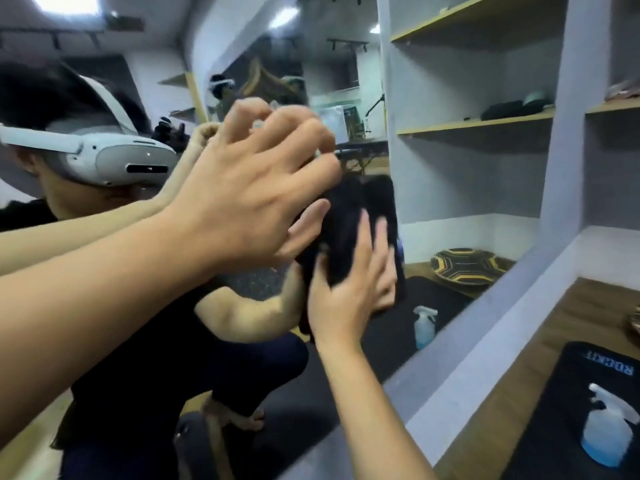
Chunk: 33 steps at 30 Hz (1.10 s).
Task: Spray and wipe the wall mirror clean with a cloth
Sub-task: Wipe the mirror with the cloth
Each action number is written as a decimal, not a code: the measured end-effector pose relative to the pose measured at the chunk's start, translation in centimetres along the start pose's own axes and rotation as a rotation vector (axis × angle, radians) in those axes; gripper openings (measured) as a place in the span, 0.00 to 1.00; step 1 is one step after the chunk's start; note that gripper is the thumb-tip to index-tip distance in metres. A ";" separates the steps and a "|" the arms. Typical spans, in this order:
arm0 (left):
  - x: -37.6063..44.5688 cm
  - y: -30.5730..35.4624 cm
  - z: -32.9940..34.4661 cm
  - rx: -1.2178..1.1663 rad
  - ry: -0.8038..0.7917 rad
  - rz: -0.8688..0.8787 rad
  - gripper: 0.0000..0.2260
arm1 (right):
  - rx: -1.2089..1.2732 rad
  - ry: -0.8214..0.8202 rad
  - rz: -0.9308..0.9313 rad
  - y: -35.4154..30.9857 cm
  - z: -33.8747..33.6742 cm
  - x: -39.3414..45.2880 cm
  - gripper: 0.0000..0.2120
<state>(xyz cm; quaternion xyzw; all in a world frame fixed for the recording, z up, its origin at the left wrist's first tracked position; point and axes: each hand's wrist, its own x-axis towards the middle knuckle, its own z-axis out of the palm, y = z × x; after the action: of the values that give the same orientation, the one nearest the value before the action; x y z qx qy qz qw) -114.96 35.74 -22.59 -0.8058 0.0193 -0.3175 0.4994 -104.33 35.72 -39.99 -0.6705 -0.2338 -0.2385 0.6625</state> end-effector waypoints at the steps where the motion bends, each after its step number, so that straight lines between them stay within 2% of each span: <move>1: -0.4 1.0 0.3 -0.011 -0.075 0.036 0.12 | -0.009 0.017 0.103 2.4 0.0 -1.9 0.33; 4: -0.6 2.1 1.2 -0.015 -0.162 0.178 0.11 | -0.005 -0.047 0.538 10.4 -0.7 -9.3 0.36; 7: 0.7 1.7 1.4 -0.038 -0.193 0.229 0.10 | 0.074 -0.067 0.927 13.2 -0.7 -10.5 0.45; 8: 1.2 1.2 1.6 -0.049 -0.203 0.239 0.11 | 0.115 -0.066 1.026 13.4 -0.7 -9.8 0.44; 10: 1.9 0.1 1.8 -0.010 -0.223 0.210 0.11 | 0.139 -0.036 1.098 12.5 -0.8 -7.8 0.36; 12: 2.2 -0.8 2.3 -0.005 -0.207 0.160 0.09 | 0.068 -0.017 0.977 11.1 -0.3 -4.9 0.31; 16: 1.9 -1.3 3.5 0.010 -0.184 0.115 0.08 | 0.008 -0.035 0.533 6.0 0.3 2.1 0.30; 19: 1.6 -1.0 4.0 0.019 -0.129 0.077 0.07 | 0.032 -0.014 0.176 -0.4 0.3 9.2 0.29; 22: 1.8 -1.1 3.6 0.014 -0.082 0.051 0.11 | 0.006 -0.046 -0.238 -8.9 0.0 16.2 0.31; 24: 1.7 -1.1 3.7 0.019 -0.081 0.062 0.07 | -0.032 -0.081 -0.504 -14.1 -0.4 19.8 0.32; 26: 1.5 -1.1 4.1 0.024 -0.093 0.077 0.06 | -0.031 -0.115 -0.680 -17.7 -0.6 22.3 0.32; 29: 1.6 -1.2 4.2 0.055 -0.100 0.046 0.07 | 0.002 -0.065 -0.656 -17.8 -0.1 23.0 0.31; 33: 1.6 -1.2 4.3 0.098 -0.140 0.018 0.10 | 0.040 0.042 -0.364 -10.3 0.5 20.0 0.33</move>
<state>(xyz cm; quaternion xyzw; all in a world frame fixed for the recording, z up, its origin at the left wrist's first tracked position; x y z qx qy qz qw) -111.75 39.17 -22.14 -0.8005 -0.0242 -0.2563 0.5413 -95.21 36.32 -19.41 -0.5987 -0.3419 -0.3636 0.6264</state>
